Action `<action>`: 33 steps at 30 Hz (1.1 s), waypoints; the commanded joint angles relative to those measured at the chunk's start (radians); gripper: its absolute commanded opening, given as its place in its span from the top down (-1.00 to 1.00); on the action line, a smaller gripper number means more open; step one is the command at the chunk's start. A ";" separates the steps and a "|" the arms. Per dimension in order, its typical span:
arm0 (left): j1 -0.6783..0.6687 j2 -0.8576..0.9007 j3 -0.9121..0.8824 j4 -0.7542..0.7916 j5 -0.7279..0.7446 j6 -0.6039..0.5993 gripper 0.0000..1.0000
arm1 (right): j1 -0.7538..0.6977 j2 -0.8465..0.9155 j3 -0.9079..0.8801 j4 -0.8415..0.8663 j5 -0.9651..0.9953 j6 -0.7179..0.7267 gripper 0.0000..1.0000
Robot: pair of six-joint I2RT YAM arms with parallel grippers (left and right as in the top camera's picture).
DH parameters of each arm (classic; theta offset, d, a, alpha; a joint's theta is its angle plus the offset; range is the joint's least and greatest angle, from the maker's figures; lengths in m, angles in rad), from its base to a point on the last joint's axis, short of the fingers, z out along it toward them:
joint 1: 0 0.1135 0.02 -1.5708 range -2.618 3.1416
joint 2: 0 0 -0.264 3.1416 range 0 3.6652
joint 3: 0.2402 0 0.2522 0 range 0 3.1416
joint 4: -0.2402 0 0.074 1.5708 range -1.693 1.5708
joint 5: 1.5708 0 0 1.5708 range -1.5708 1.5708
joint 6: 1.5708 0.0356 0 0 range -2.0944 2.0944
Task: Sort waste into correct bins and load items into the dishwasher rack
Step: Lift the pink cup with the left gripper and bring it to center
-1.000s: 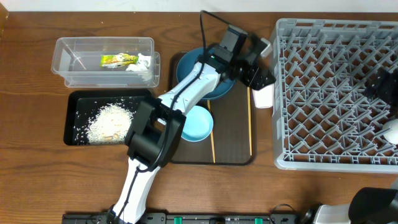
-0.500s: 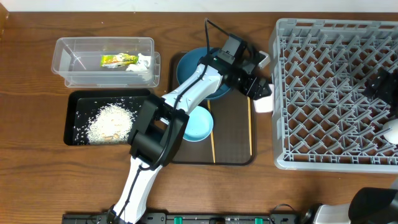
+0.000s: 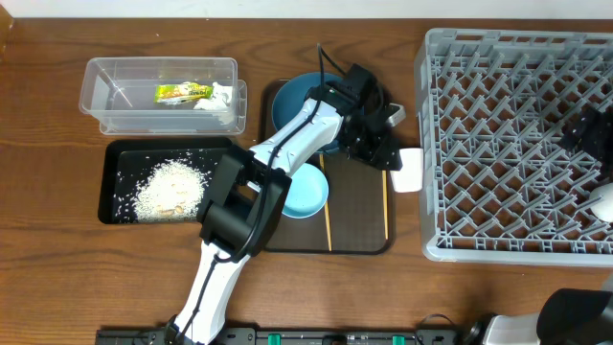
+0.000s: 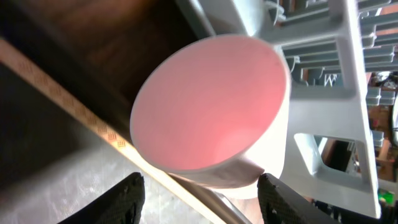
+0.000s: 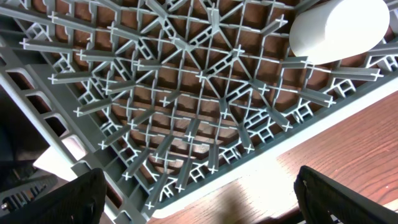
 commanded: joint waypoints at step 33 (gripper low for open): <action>-0.061 -0.096 0.016 0.023 -0.017 0.509 -0.58 | 0.005 -0.006 0.006 0.001 0.002 -0.008 -0.91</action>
